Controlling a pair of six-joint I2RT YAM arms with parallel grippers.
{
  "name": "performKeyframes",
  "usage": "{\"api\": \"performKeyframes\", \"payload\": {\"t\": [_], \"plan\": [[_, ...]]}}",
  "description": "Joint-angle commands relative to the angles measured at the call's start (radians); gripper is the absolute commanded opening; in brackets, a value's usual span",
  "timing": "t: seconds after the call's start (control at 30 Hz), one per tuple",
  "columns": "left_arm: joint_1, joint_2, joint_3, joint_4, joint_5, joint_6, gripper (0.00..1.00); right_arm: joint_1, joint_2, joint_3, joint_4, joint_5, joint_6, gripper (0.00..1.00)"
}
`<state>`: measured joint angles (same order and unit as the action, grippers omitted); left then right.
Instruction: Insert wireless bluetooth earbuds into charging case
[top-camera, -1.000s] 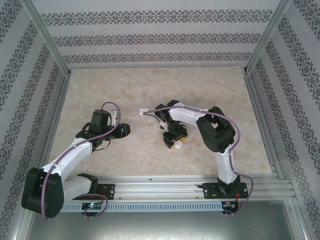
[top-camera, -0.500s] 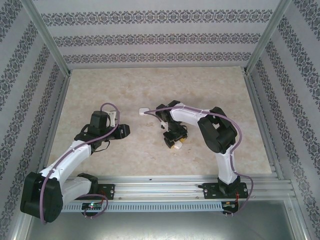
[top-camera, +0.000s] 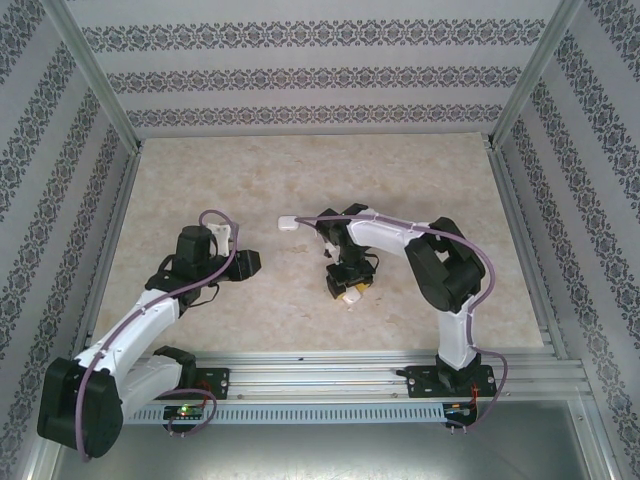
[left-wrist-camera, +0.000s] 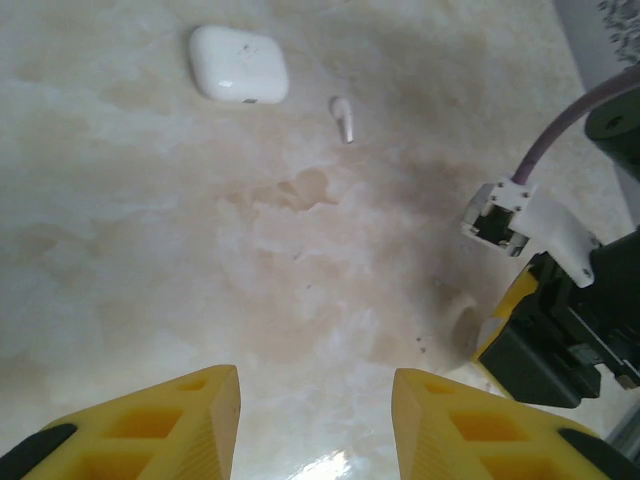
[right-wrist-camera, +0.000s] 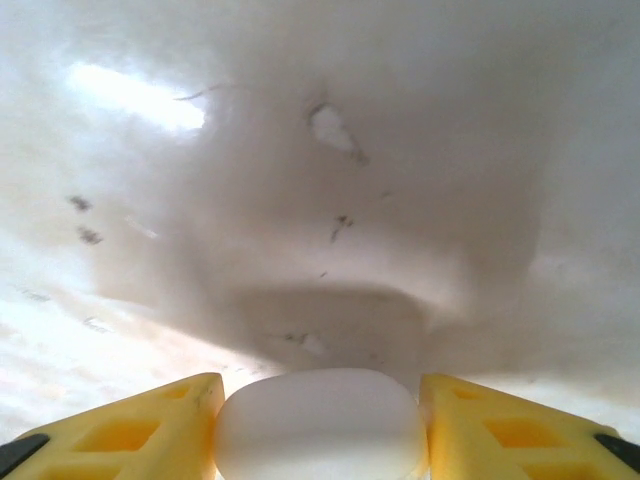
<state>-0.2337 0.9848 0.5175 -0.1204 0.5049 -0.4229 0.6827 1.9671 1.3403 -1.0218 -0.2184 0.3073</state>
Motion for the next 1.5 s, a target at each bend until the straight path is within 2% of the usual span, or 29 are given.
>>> {"api": "performKeyframes", "payload": {"t": [0.0,0.17,0.27,0.43,0.53,0.83,1.03,1.2,1.33,1.47], "plan": [[0.006,-0.038,-0.017,0.105,0.054,0.017,0.43,-0.018,-0.084,-0.016,0.053,-0.072,0.097,0.51],[-0.002,-0.074,-0.039,0.183,0.068,-0.010,0.41,-0.043,-0.183,-0.033,0.130,-0.099,0.192,0.50],[-0.043,-0.084,-0.066,0.283,0.070,-0.038,0.41,-0.057,-0.247,-0.045,0.190,-0.116,0.250,0.50],[-0.217,-0.067,-0.111,0.499,0.008,-0.023,0.42,-0.064,-0.359,-0.064,0.277,-0.112,0.340,0.50],[-0.325,-0.026,-0.098,0.555,-0.061,0.005,0.45,-0.064,-0.420,-0.084,0.334,-0.105,0.406,0.49],[-0.495,0.158,-0.063,0.770,-0.151,-0.007,0.53,-0.004,-0.495,-0.060,0.421,-0.075,0.501,0.49],[-0.513,0.231,-0.064,0.918,-0.206,-0.058,0.53,0.023,-0.505,-0.055,0.463,-0.092,0.537,0.49],[-0.513,0.253,-0.053,0.939,-0.260,-0.074,0.52,0.034,-0.520,-0.065,0.473,-0.101,0.553,0.49],[-0.513,0.270,-0.056,0.980,-0.283,-0.084,0.45,0.041,-0.544,-0.086,0.479,-0.101,0.570,0.49],[-0.513,0.300,-0.061,1.041,-0.295,-0.128,0.34,0.054,-0.587,-0.124,0.498,-0.103,0.599,0.49]]}}
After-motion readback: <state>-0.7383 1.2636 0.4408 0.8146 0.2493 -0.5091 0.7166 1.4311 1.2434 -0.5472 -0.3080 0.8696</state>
